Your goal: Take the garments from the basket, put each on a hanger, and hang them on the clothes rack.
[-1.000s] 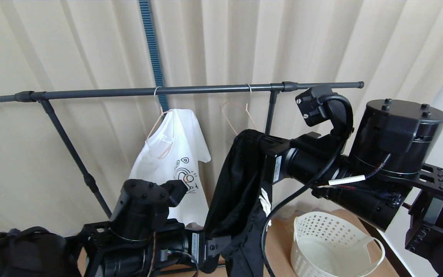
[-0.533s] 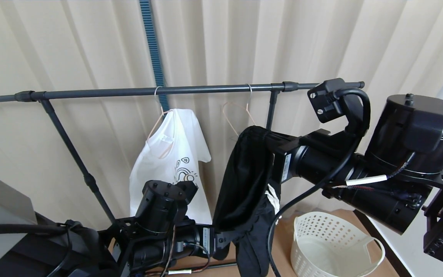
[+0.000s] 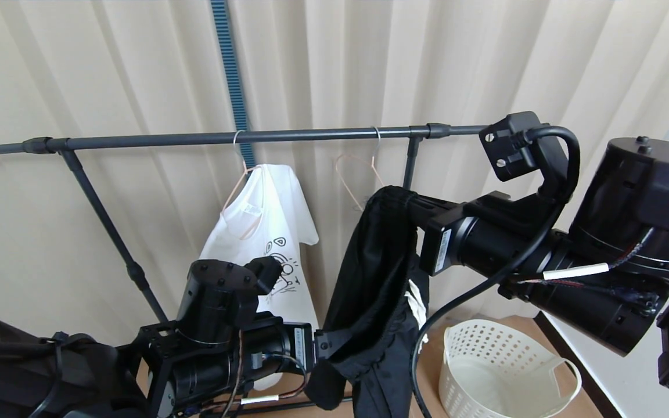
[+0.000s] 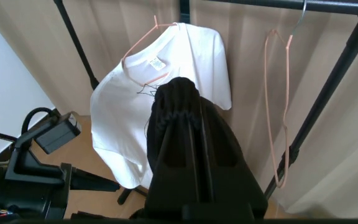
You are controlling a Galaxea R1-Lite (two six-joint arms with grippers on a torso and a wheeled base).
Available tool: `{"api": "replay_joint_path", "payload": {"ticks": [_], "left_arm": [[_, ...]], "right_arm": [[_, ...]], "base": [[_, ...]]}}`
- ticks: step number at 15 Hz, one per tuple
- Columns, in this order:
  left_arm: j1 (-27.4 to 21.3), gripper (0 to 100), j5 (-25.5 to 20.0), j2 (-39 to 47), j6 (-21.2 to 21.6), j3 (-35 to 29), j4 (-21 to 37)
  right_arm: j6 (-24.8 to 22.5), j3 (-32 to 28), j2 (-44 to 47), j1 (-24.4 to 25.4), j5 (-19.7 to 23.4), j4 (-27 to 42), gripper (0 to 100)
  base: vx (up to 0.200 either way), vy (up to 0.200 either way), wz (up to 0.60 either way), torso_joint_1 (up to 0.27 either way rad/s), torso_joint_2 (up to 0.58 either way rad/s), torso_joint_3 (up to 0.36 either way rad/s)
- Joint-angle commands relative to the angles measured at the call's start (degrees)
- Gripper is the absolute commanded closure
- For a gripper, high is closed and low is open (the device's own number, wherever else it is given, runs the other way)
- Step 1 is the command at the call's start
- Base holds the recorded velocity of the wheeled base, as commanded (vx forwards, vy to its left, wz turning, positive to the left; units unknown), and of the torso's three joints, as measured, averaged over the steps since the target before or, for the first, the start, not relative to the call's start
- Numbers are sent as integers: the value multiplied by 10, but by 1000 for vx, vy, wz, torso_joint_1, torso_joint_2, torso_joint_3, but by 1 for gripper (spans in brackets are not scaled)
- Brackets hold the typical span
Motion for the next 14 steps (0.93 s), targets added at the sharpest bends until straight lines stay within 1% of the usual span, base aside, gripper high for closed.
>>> {"api": "replay_joint_path", "payload": {"ticks": [1, 8, 12, 14], "left_arm": [[1, 0, 1, 9, 0, -7, 0], [-24, 0, 2, 69, 3, -4, 0], [-40, 0, 4, 76, 3, 6, 0], [-47, 0, 4, 77, 4, 8, 0]], "right_arm": [[0, 1, -9, 0, 0, -1, 100], [0, 0, -37, 0, 0, 1, 100], [-1, -2, -60, 0, 0, 3, 100], [-1, -5, -71, 0, 0, 17, 100]], "base": [[0, 0, 0, 0, 0, 0], [0, 0, 0, 0, 0, 0], [0, 0, 0, 0, 0, 0], [0, 0, 0, 0, 0, 0]]}}
